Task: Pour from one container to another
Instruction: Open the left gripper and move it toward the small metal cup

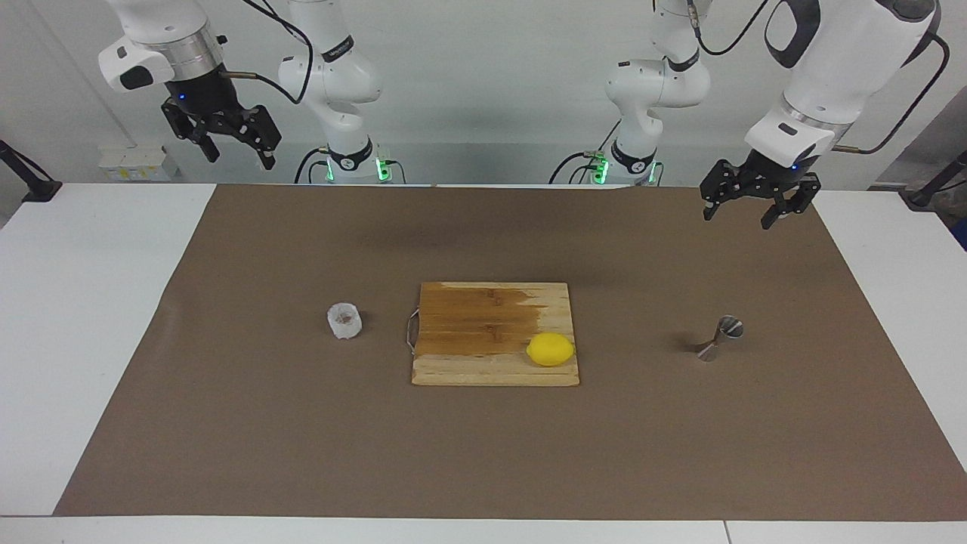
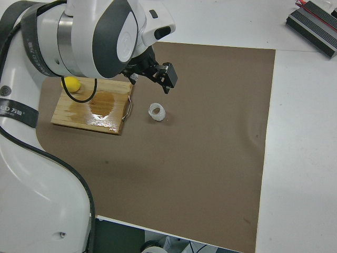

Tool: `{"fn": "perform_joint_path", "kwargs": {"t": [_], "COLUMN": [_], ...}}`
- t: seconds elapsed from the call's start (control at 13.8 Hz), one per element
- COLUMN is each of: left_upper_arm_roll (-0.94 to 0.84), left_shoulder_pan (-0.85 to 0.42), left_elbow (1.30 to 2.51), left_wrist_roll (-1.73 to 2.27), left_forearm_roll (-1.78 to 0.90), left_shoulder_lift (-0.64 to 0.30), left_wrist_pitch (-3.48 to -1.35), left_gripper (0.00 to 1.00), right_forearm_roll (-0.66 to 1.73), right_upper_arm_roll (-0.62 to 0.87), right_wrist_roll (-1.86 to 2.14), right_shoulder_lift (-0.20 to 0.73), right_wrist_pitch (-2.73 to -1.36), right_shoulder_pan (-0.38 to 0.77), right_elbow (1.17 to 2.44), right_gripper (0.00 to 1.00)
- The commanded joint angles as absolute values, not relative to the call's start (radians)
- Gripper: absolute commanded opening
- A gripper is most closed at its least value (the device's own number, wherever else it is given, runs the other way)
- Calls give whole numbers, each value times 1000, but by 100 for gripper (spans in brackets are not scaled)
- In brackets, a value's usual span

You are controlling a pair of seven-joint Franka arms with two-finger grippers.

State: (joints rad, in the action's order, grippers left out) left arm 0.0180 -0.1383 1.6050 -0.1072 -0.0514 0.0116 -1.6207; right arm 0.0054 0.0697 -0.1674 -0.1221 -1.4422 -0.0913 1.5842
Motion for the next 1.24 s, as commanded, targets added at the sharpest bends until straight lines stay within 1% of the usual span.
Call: {"fn": "perform_joint_path", "kwargs": {"t": [0.0, 0.44, 0.73, 0.87, 1.02, 1.16], "left_upper_arm_roll": [26, 28, 28, 31, 31, 34], "left_shoulder_pan": [-156, -144, -143, -112, -63, -41], "left_elbow": [1617, 1629, 1677, 1667, 1628, 1612], "left_wrist_roll": [-95, -92, -48, 1, 117, 333], "left_forearm_roll": [-38, -35, -37, -57, -133, -153], "left_shoulder_lift": [29, 34, 43, 14, -50, -109], "left_wrist_pitch": [-1606, -1611, -1695, -1701, -1692, -1719], "left_gripper": [100, 100, 100, 100, 100, 100], "right_forearm_roll": [25, 25, 25, 25, 25, 25], "right_upper_arm_roll": [75, 75, 74, 75, 75, 75], "right_wrist_roll": [-178, -178, -176, -176, -178, -178], "right_shoulder_lift": [-132, -133, -132, -132, -132, -132], "right_wrist_pitch": [-1428, -1428, -1428, -1428, -1428, -1428], "right_shoulder_pan": [-103, -103, -103, -103, -103, -103], "right_elbow": [1586, 1586, 1586, 1586, 1586, 1586], "right_gripper": [100, 100, 100, 100, 100, 100]}}
